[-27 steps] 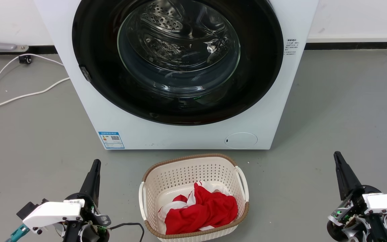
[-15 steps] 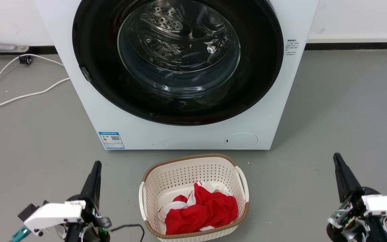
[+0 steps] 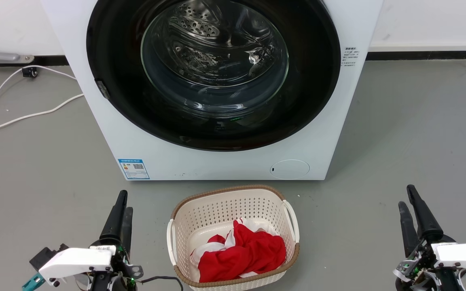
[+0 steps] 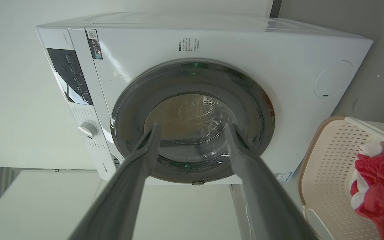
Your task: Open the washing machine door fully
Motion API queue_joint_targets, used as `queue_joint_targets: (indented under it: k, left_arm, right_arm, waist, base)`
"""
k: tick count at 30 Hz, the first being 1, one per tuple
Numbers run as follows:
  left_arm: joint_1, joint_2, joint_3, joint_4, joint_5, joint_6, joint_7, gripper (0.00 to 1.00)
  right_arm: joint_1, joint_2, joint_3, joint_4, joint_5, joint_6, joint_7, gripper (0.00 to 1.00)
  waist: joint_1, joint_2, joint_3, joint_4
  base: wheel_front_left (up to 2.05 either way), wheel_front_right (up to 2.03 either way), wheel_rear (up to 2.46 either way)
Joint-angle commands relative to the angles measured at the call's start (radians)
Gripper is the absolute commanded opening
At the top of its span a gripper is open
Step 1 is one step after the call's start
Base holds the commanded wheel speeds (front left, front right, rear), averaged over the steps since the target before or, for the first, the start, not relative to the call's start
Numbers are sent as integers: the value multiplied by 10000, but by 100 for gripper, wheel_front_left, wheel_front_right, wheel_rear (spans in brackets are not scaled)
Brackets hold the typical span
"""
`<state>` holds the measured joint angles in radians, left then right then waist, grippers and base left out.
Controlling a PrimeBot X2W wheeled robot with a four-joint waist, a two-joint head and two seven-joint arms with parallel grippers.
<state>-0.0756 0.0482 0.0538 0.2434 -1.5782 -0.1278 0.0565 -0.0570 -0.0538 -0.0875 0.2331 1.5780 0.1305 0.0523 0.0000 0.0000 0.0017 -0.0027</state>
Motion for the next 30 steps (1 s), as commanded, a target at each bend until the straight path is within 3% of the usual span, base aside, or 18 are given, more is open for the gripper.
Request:
queue_joint_targets:
  k: [1, 30]
  left_arm:
    - [-259, 35, -42, -296, 220, -14, -120, 100]
    - [-170, 34, -364, -1768, 6108, 66, -1262, 100]
  right_arm:
    - [-97, -24, -3, -274, -215, 2, -104, 100]
    - [286, -5, 577, -1901, -7573, 2, -1240, 100]
  waist:
    - [0, 0, -2, -2]
    - [0, 0, -60, -12]
  base:
    - [0, 0, 0]
    - [0, 0, 0]
